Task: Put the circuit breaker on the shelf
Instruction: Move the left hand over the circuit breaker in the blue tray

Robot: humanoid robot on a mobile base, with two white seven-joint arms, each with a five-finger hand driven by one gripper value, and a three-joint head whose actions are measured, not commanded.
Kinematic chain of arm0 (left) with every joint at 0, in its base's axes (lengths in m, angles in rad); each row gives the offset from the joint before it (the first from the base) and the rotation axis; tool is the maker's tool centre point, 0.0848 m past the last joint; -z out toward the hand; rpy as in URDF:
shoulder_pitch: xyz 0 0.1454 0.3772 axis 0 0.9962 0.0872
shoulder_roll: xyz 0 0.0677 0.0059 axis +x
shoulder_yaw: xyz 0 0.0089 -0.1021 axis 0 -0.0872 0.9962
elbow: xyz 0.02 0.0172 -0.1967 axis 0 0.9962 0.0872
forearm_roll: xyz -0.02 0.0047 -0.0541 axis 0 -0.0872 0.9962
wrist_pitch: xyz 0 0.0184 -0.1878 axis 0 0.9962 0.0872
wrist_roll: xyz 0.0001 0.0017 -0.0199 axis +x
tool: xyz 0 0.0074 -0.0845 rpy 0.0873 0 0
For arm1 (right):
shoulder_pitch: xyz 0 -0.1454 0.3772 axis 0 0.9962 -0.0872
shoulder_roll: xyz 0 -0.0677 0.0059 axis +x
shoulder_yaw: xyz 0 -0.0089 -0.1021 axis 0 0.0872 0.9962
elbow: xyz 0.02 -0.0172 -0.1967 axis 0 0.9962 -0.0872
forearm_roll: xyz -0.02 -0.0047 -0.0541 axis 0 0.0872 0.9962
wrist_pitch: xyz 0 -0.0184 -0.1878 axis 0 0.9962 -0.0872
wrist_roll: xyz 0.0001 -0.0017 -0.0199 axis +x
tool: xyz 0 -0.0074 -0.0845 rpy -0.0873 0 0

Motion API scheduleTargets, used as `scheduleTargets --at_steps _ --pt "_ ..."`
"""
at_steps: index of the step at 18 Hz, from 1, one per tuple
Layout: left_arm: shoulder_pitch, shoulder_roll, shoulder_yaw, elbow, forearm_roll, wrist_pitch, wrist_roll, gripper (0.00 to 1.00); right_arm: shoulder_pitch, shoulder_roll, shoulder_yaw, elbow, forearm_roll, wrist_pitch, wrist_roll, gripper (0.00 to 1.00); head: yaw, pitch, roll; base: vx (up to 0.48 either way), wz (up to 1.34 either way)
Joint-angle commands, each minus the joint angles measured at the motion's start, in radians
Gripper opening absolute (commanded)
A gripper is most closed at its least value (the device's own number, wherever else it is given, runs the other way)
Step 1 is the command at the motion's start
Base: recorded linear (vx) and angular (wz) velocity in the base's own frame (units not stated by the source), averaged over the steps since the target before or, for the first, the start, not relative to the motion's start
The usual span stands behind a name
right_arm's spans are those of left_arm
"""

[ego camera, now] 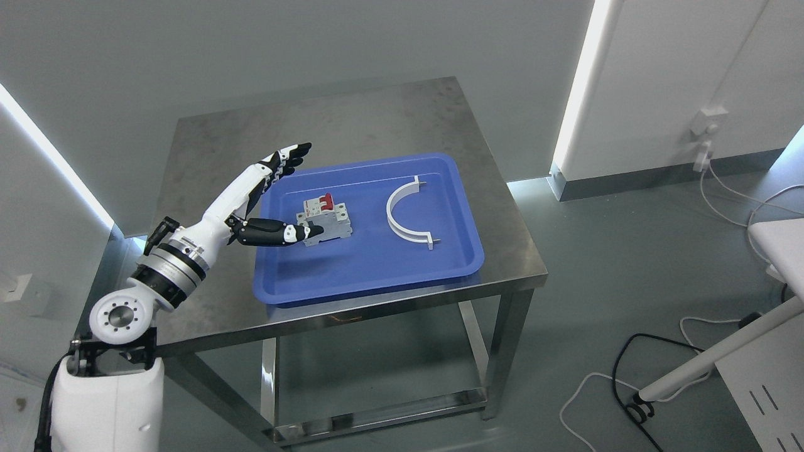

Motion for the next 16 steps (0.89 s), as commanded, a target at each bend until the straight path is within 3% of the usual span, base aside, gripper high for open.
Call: scheduleTargets --at_steps 1,5,10,13,16 --pt "-0.099 0.078 -0.154 0.019 -0.097 0.110 -0.075 0.88 0.017 -0.017 0.000 0.000 -0.001 -0.028 0.000 1.00 0.0000 0.000 0.000 0.000 0.00" --pt "-0.122 0.064 -0.149 0.066 -0.257 0.109 -0.072 0.88 0.017 -0.017 0.000 0.000 -0.001 -0.028 0.000 1.00 0.0000 0.000 0.000 0.000 0.00" --pt "-0.130 0.058 -0.143 0.122 -0.324 0.083 -0.073 0.78 0.017 -0.017 0.000 0.000 -0.001 -0.028 0.000 1.00 0.0000 0.000 0.000 0.000 0.00" --pt "-0.113 -0.026 -0.148 0.123 -0.339 0.070 -0.073 0.75 0.017 -0.017 0.000 0.000 0.000 -0.028 0.000 1.00 0.0000 0.000 0.000 0.000 0.00" --pt "-0.123 -0.048 -0.155 0.143 -0.359 0.070 -0.073 0.73 0.017 -0.017 0.000 0.000 0.000 -0.028 0.000 1.00 0.0000 0.000 0.000 0.000 0.00"
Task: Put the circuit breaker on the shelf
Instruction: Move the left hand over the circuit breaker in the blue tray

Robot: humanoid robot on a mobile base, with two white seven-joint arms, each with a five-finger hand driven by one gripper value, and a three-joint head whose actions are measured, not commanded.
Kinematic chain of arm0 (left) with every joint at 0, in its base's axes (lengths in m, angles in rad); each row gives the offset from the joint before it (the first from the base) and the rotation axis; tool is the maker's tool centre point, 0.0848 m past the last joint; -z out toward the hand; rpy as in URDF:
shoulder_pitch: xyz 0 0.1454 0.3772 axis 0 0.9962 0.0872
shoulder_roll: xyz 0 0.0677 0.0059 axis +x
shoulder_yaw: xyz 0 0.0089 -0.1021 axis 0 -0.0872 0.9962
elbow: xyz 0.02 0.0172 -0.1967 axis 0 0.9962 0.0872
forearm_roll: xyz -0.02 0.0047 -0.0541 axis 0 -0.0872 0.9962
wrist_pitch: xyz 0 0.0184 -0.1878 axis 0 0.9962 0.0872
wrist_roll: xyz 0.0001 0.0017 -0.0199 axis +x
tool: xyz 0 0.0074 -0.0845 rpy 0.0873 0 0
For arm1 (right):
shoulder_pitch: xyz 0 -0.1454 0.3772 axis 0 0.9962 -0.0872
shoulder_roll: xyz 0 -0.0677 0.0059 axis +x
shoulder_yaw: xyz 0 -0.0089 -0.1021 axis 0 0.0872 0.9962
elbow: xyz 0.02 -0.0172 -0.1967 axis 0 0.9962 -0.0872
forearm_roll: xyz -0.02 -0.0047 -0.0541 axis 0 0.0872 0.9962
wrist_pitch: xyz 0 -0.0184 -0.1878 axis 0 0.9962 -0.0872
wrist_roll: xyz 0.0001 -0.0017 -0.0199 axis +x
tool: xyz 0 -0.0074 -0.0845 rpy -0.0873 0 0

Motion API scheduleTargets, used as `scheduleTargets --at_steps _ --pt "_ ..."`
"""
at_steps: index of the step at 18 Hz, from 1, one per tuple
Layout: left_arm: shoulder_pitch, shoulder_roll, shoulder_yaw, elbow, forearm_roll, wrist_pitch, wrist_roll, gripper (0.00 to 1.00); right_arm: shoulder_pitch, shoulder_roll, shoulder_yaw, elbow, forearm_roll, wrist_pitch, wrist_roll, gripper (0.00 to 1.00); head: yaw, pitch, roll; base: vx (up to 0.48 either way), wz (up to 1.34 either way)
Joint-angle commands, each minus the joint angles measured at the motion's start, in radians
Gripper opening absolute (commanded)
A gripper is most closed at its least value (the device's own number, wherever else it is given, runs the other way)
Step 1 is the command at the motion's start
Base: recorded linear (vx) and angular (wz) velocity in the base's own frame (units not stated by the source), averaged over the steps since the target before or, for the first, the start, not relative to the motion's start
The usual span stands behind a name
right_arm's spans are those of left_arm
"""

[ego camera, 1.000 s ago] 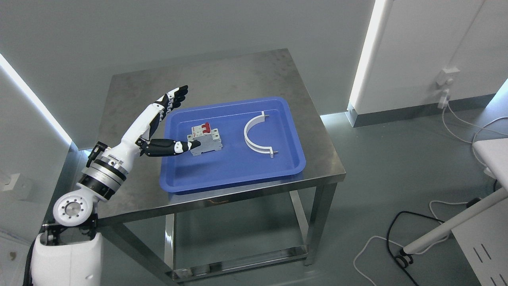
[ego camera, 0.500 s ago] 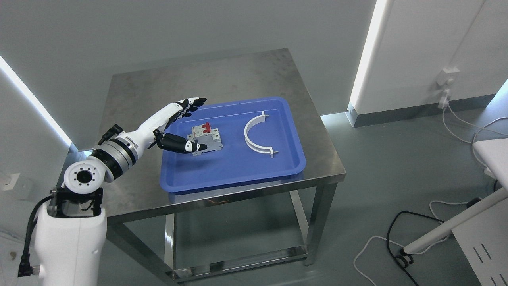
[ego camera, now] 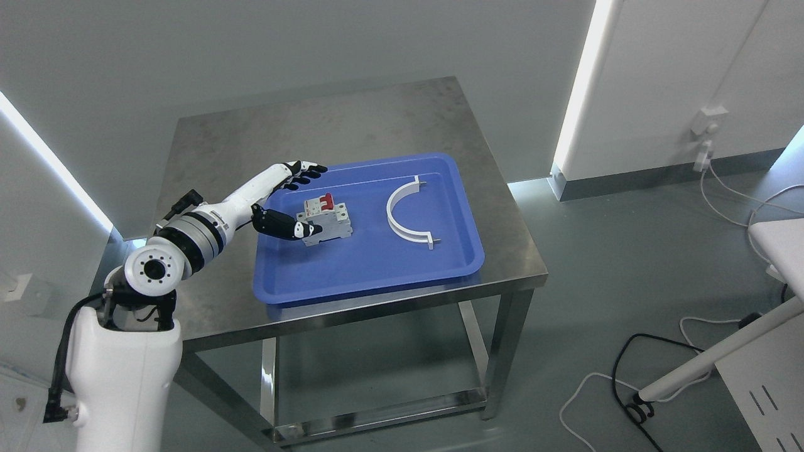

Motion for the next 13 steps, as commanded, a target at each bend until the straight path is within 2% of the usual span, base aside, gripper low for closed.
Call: scheduleTargets --at_steps 1,4,9,13 --pt "-0.004 -0.077 -0.041 0.066 -0.055 -0.009 -0.001 0.72 0.017 -0.017 0.000 0.000 0.001 -0.028 0.000 1.00 0.0000 0.000 0.000 0.000 0.00" --pt "-0.002 -0.078 -0.041 0.129 -0.087 -0.055 0.001 0.68 0.017 -0.017 0.000 -0.001 -0.001 -0.028 0.000 1.00 0.0000 0.000 0.000 0.000 0.00" --pt "-0.002 -0.084 -0.035 0.151 -0.093 -0.090 0.009 0.62 0.017 -0.017 0.000 0.000 0.001 -0.028 0.000 1.00 0.0000 0.000 0.000 0.000 0.00" --pt "-0.002 -0.087 0.025 0.193 -0.093 -0.187 0.010 0.44 0.017 -0.017 0.000 0.000 0.001 -0.028 0.000 1.00 0.0000 0.000 0.000 0.000 0.00"
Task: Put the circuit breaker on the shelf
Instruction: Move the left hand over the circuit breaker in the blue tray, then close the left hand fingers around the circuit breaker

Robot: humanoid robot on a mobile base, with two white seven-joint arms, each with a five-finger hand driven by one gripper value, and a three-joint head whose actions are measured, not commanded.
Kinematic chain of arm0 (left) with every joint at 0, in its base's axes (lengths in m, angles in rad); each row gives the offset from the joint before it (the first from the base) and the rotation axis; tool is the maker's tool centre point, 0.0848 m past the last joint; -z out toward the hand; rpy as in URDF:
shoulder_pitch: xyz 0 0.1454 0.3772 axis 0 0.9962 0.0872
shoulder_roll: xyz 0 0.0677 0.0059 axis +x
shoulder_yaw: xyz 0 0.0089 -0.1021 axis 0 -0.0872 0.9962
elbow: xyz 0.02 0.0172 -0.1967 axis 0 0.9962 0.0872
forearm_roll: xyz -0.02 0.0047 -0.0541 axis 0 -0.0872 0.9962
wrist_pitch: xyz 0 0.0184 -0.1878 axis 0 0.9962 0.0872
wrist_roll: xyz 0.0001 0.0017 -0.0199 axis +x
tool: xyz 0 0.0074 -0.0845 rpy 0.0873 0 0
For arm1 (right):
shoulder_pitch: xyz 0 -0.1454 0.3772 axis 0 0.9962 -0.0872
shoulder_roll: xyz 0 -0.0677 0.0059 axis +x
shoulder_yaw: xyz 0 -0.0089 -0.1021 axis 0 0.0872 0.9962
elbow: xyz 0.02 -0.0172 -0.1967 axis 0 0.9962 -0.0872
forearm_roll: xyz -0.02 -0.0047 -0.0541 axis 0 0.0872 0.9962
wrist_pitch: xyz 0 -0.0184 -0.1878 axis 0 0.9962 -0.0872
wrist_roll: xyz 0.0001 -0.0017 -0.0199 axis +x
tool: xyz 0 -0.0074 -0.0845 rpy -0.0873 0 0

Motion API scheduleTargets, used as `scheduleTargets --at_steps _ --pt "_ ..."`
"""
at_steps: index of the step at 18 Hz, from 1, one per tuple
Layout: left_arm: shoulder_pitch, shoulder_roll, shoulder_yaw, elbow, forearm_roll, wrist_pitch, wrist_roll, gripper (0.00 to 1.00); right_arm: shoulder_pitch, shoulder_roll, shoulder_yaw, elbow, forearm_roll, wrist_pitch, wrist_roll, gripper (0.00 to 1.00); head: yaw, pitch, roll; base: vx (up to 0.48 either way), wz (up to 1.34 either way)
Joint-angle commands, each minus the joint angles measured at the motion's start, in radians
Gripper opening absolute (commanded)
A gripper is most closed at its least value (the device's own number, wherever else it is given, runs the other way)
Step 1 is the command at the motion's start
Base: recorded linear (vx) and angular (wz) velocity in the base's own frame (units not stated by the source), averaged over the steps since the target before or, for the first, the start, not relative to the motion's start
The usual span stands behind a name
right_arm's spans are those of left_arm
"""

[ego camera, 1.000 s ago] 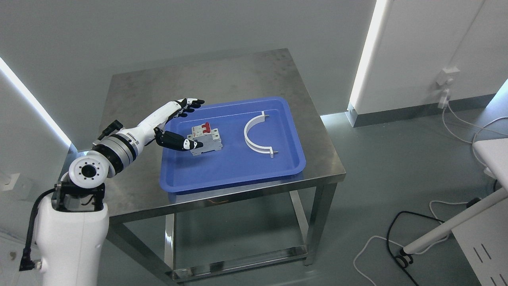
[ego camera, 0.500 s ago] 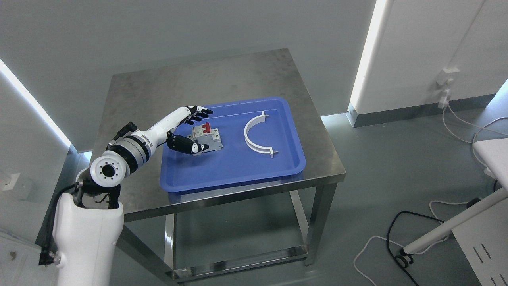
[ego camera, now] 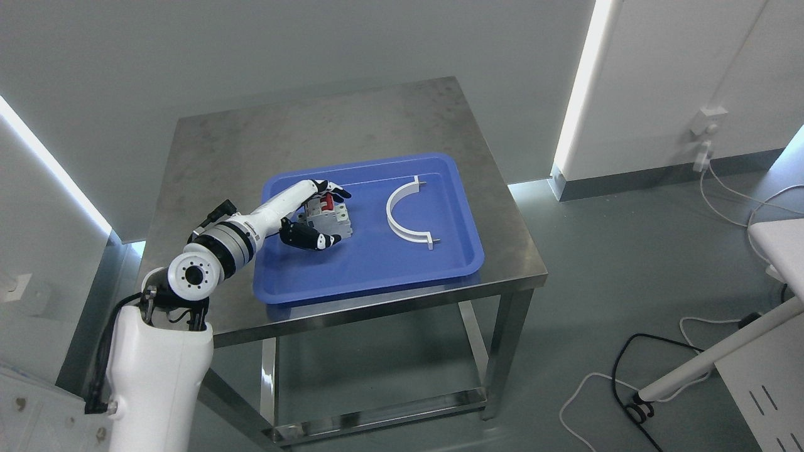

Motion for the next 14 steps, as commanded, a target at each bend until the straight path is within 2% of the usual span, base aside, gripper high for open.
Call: scheduleTargets --at_steps 1,6,8,9,11,12,14 --pt "0.000 -0.029 0.059 0.100 -0.011 -0.078 -0.001 0.39 0.017 -0.017 0.000 0.000 0.001 -0.028 0.000 1.00 0.0000 0.000 0.000 0.000 0.00" --pt "0.008 -0.041 0.091 0.129 -0.011 -0.161 -0.001 0.25 0.017 -0.017 0.000 0.000 0.001 -0.028 0.000 1.00 0.0000 0.000 0.000 0.000 0.00" --pt "0.008 -0.043 0.105 0.141 -0.011 -0.184 -0.001 0.23 0.017 -0.017 0.000 0.000 0.001 -0.028 0.000 1.00 0.0000 0.000 0.000 0.000 0.00" --pt "0.011 -0.044 0.104 0.149 -0.011 -0.186 0.000 0.31 0.017 -0.017 0.000 0.000 0.001 -0.028 0.000 1.00 0.0000 0.000 0.000 0.000 0.00" --pt "0.013 -0.041 0.093 0.152 -0.018 -0.179 0.000 0.64 0.017 -0.017 0.000 -0.001 0.001 -0.028 0.000 1.00 0.0000 0.000 0.000 0.000 0.00" --pt "0.022 -0.041 0.093 0.152 -0.041 -0.179 0.000 0.68 0.017 -0.017 0.000 -0.001 0.001 -0.028 0.000 1.00 0.0000 0.000 0.000 0.000 0.00" --pt "0.023 -0.043 0.102 0.152 -0.057 -0.179 0.000 0.68 0.017 -0.017 0.000 0.000 0.001 -0.028 0.000 1.00 0.0000 0.000 0.000 0.000 0.00"
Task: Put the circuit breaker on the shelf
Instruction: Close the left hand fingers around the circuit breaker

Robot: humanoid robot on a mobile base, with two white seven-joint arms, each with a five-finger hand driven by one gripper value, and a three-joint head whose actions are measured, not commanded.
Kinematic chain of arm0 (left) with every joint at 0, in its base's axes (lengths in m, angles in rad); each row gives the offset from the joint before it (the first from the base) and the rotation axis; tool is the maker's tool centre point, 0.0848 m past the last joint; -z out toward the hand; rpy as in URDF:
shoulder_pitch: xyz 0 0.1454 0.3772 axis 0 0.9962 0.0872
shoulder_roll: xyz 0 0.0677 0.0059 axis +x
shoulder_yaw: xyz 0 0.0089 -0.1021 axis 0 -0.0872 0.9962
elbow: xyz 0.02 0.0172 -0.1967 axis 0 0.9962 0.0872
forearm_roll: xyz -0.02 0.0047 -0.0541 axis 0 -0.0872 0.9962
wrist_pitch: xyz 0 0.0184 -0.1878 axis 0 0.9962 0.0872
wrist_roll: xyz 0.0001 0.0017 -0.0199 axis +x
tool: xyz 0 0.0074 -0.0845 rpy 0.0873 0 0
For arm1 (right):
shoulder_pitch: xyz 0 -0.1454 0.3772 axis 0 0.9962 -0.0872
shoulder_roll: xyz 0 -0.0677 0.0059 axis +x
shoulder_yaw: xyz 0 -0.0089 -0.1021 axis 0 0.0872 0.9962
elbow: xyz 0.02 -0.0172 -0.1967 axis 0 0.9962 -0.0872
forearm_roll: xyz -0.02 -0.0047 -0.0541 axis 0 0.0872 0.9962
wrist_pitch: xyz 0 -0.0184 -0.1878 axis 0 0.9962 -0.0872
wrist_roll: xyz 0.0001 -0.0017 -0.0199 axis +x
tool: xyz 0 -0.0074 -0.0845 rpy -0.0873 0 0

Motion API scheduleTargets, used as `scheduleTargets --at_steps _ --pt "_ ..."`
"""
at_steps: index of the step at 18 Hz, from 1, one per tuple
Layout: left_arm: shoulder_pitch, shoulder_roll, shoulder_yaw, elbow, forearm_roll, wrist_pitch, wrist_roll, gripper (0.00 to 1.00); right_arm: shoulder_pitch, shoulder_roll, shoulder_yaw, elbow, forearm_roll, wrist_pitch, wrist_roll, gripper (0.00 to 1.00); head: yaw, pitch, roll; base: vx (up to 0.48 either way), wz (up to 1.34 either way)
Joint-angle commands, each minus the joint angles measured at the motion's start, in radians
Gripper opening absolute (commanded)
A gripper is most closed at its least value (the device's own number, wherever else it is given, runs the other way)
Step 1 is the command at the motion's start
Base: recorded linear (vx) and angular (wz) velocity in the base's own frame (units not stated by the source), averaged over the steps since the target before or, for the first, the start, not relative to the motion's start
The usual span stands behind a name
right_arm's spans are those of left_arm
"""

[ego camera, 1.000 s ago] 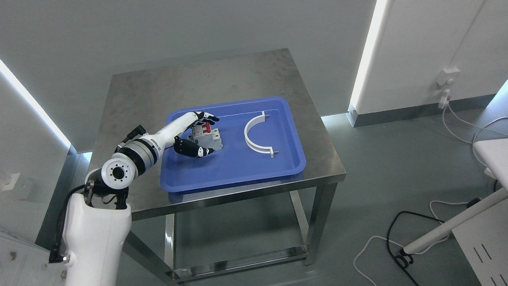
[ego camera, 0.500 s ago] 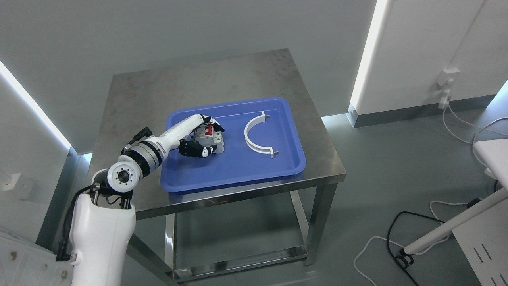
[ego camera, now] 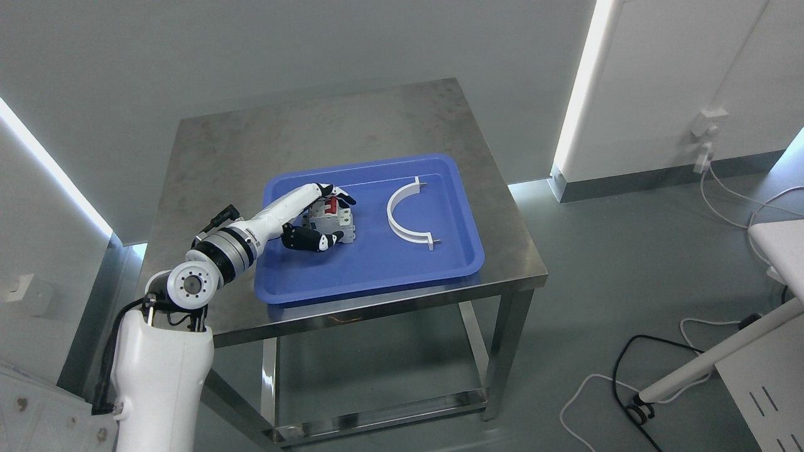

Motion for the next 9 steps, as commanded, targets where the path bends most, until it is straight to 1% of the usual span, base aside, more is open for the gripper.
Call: scheduleTargets --at_steps 1,4,6,7,9 --pt "0.014 -0.014 0.036 0.052 -0.033 0.007 -0.009 0.68 0.017 -0.017 0.000 0.000 0.000 -0.028 0.000 1.00 0.0000 0.000 0.000 0.000 0.00" --pt "0.011 -0.016 0.036 0.052 -0.035 0.009 -0.009 0.67 0.017 -0.017 0.000 0.000 0.000 -0.028 0.000 1.00 0.0000 0.006 0.000 0.000 0.01" --pt "0.008 -0.019 0.037 0.050 -0.035 0.009 -0.009 0.64 0.017 -0.017 0.000 0.000 -0.001 -0.028 0.000 1.00 0.0000 0.006 0.000 0.013 -0.02" --pt "0.008 -0.019 0.043 0.049 -0.035 0.008 -0.009 0.57 0.017 -0.017 0.000 0.000 0.000 -0.028 0.000 1.00 0.0000 0.006 0.000 0.025 -0.05" --pt "0.007 -0.042 0.086 0.043 -0.030 -0.002 -0.011 0.40 0.017 -0.017 0.000 0.000 0.000 -0.028 0.000 1.00 0.0000 0.006 0.000 0.025 -0.01"
